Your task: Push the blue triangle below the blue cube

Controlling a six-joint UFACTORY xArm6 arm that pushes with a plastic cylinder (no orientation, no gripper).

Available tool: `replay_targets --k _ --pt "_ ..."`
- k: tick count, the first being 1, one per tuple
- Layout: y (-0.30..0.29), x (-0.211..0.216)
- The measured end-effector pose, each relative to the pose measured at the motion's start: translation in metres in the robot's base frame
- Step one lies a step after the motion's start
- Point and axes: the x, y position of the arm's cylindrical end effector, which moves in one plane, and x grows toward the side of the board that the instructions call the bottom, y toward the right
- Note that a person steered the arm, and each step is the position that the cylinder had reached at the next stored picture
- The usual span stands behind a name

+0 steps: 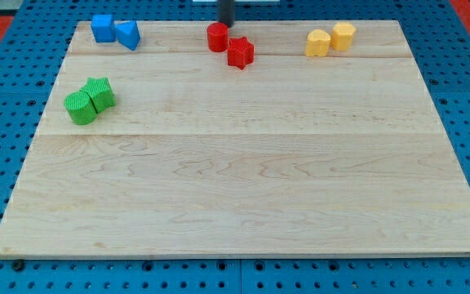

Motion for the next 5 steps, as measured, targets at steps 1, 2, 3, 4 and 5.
replay_targets --k 1,2,3,4,5 --pt "-0.044 0.006" --pt "-0.051 0.005" --pt "-0.100 0.004" --pt "-0.130 0.017" --pt "-0.139 0.049"
